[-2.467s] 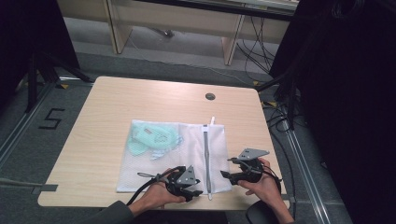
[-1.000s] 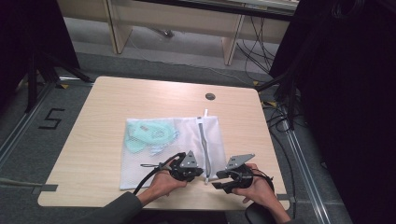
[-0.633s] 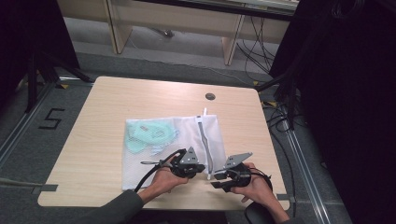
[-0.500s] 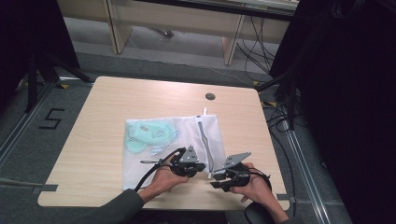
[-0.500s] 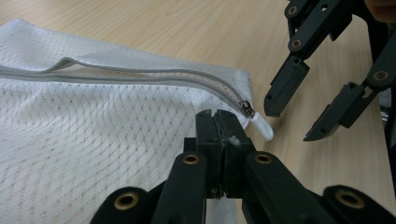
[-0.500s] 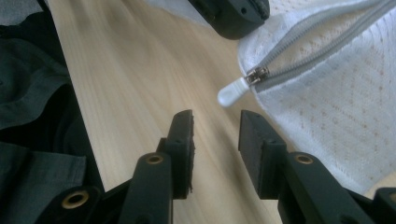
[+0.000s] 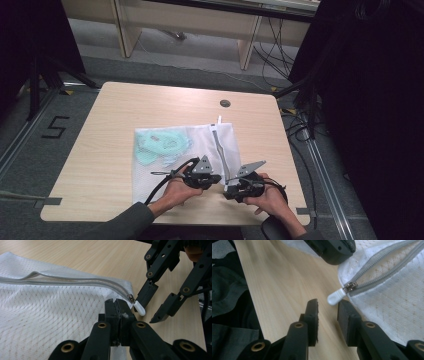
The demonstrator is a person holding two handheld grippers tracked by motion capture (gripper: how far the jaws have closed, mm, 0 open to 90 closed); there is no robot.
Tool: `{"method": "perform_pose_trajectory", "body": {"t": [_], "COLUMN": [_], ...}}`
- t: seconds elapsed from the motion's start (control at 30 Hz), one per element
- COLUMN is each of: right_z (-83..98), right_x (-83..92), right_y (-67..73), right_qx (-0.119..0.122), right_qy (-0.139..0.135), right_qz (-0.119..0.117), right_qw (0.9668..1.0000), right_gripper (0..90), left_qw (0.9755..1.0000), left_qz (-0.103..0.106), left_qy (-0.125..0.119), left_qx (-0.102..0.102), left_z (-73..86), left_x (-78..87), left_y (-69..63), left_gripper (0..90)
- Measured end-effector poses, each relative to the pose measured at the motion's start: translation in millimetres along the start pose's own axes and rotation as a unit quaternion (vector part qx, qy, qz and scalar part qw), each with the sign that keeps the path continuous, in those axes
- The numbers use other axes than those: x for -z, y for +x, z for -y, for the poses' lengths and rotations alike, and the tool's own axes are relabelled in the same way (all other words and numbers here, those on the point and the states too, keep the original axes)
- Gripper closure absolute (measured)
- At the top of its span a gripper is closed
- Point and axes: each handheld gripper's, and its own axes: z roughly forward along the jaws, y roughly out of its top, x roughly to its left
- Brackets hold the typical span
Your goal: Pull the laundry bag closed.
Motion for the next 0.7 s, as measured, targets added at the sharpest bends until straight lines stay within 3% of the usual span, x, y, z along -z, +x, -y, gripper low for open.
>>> {"method": "perform_pose_trajectory", "body": {"t": [0.07, 0.13, 0.17, 0.27, 0.37, 0.43, 0.5, 0.57, 0.67, 0.7], "right_z": [-0.6, -0.9, -0.4, -0.1, -0.4, 0.9, 1.5, 1.8, 1.5, 1.8], "right_x": [-0.1, 0.3, 1.7, 2.8, 4.6, 6.5, 7.2, 9.0, 10.9, 10.8], "right_y": [0.7, -0.1, -0.6, -0.8, -0.4, -0.5, -1.7, -1.7, -3.2, -2.4], "right_qx": [-0.002, 0.003, -0.011, -0.016, -0.012, -0.018, -0.016, -0.024, -0.024, -0.028], "right_qy": [-0.004, -0.006, -0.008, -0.012, -0.023, -0.024, -0.027, -0.041, -0.043, -0.046], "right_qz": [-0.012, -0.011, -0.013, -0.014, -0.023, -0.028, -0.023, -0.036, -0.032, -0.031], "right_qw": [0.9999, 0.9999, 0.9998, 0.9997, 0.9994, 0.9992, 0.9992, 0.9982, 0.9983, 0.9981], "right_gripper": [77.1, 78.6, 79.5, 83.1, 83.4, 83.4, 83.4, 84.5, 85.1, 85.3], "left_qw": [0.9999, 1.0000, 1.0000, 1.0000, 0.9999, 0.9999, 0.9999, 0.9999, 0.9998, 0.9996], "left_qz": [0.000, -0.006, -0.002, -0.002, 0.000, 0.006, -0.002, 0.000, 0.004, 0.006], "left_qy": [-0.001, -0.003, 0.000, 0.002, 0.006, 0.010, 0.006, 0.010, 0.015, 0.016], "left_qx": [-0.011, -0.001, -0.006, -0.007, -0.015, -0.011, -0.010, -0.009, -0.011, -0.020], "left_z": [0.4, 1.0, 1.0, 1.4, 2.0, 2.7, 3.6, 4.8, 7.0, 7.0], "left_x": [-0.5, -1.7, -1.6, -1.7, -2.3, -2.7, -3.6, -4.2, -6.3, -6.6], "left_y": [-0.1, -2.4, -2.9, -3.2, -2.6, -2.5, -3.7, -4.1, -5.9, -5.4], "left_gripper": [88.3, 88.3, 88.2, 88.2, 88.2, 88.3, 88.3, 88.3, 88.3, 88.4]}}
